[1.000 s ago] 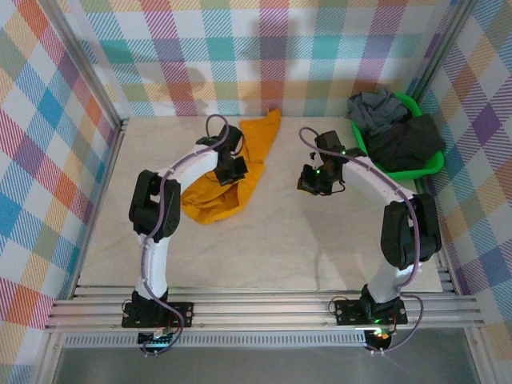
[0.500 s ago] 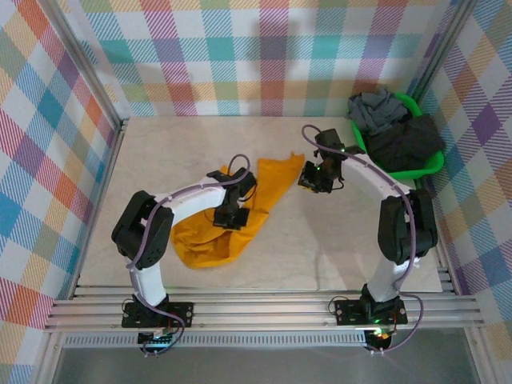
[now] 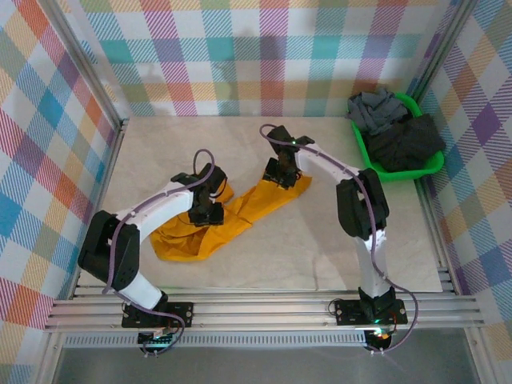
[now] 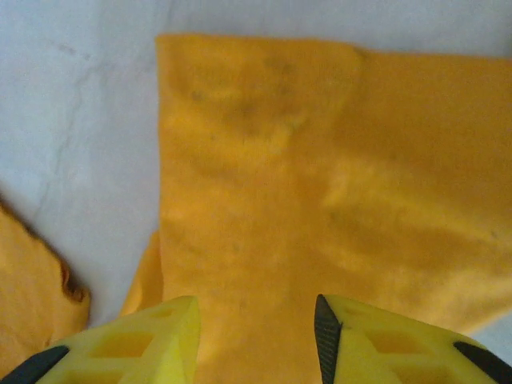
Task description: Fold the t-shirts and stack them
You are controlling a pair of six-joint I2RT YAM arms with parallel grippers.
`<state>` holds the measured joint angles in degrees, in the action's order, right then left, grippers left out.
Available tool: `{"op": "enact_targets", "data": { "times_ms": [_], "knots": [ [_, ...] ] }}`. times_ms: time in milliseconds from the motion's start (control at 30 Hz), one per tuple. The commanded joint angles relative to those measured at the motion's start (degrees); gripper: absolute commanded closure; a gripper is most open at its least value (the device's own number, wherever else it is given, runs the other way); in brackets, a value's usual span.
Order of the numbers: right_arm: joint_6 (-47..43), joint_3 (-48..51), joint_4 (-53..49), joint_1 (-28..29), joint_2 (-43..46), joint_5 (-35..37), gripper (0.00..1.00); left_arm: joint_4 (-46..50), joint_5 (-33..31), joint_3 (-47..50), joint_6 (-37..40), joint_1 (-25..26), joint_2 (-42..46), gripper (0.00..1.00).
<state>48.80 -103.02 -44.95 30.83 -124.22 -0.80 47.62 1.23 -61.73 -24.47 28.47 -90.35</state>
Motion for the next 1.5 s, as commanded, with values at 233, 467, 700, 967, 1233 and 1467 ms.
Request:
{"op": "enact_targets", "data": {
  "times_ms": [233,467,700,967,1233,1467],
  "knots": [
    [2.3,0.6,-2.4,-0.6,-1.9,1.7,0.57,-4.6,3.6,2.2,-2.3,0.4,-1.2,0.63],
    [1.1,3.8,-0.6,-0.6,-0.3,0.0,0.55,-1.8,-4.4,-1.5,-1.5,0.4,-4.7,0.56],
    [-2.3,2.7,-0.9,0.9,0.8,-1.4,0.57,4.4,-9.6,-2.4,-9.6,-0.3,4.6,0.5],
    [-3.0,10.9,0.8,-0.6,1.7,-3.1,0.67,3.4,-0.4,6.8,-19.0,-17.1,3.3,0.6],
    [-6.2,10.0,0.8,-6.1,-1.4,-7.0,0.73,-2.4,2.5,0.7,-16.1,-23.5,-13.9,0.64],
    [-6.8,-1.2,-0.7,-11.8,-8.5,-10.9,0.74,-3.8,3.0,-28.4,-11.2,-24.2,-33.2,0.53]
  ]
}}
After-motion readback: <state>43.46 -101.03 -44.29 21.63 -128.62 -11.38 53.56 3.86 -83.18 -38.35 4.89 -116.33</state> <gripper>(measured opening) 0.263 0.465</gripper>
